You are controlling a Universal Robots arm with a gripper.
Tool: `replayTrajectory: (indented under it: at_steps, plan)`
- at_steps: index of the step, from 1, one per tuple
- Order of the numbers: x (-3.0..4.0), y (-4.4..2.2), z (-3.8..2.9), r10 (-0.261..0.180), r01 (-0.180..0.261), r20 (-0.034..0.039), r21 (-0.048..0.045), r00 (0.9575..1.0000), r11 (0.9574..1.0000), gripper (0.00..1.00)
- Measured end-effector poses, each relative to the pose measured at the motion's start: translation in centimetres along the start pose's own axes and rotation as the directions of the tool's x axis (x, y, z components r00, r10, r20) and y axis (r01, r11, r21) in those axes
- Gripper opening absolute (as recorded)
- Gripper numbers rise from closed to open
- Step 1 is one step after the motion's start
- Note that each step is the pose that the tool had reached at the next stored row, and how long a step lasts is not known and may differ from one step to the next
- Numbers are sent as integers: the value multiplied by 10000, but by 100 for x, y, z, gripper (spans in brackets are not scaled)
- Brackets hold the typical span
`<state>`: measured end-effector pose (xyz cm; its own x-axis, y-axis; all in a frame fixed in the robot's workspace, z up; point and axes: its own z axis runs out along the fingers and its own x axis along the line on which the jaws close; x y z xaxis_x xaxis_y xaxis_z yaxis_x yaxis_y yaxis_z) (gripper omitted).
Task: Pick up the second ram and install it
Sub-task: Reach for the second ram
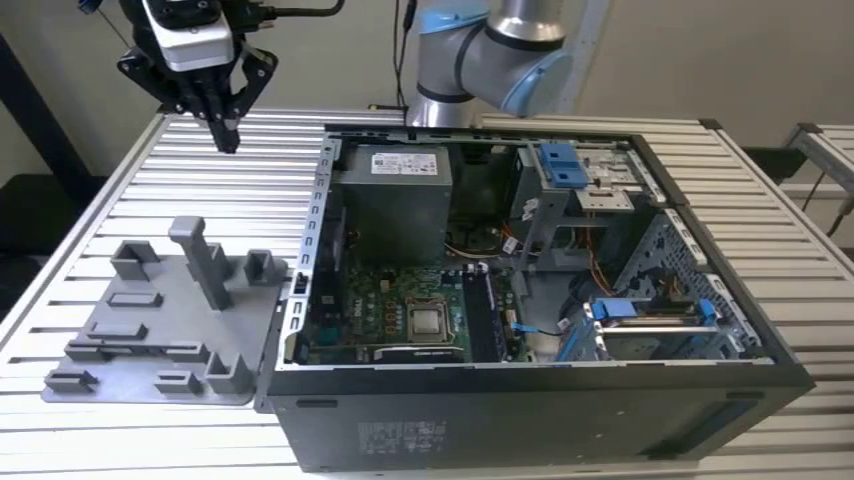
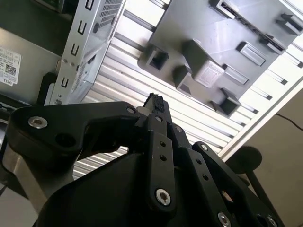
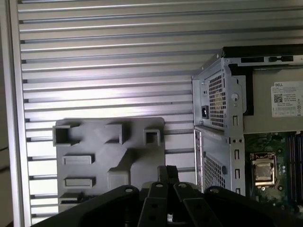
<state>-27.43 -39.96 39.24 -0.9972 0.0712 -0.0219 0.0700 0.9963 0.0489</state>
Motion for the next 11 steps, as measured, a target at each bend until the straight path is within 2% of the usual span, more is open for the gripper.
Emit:
replayTrajectory:
  at_steps: [11]
  plan:
    - [150, -11, -4, -1, 1, 19, 0, 10000, 10000, 11]
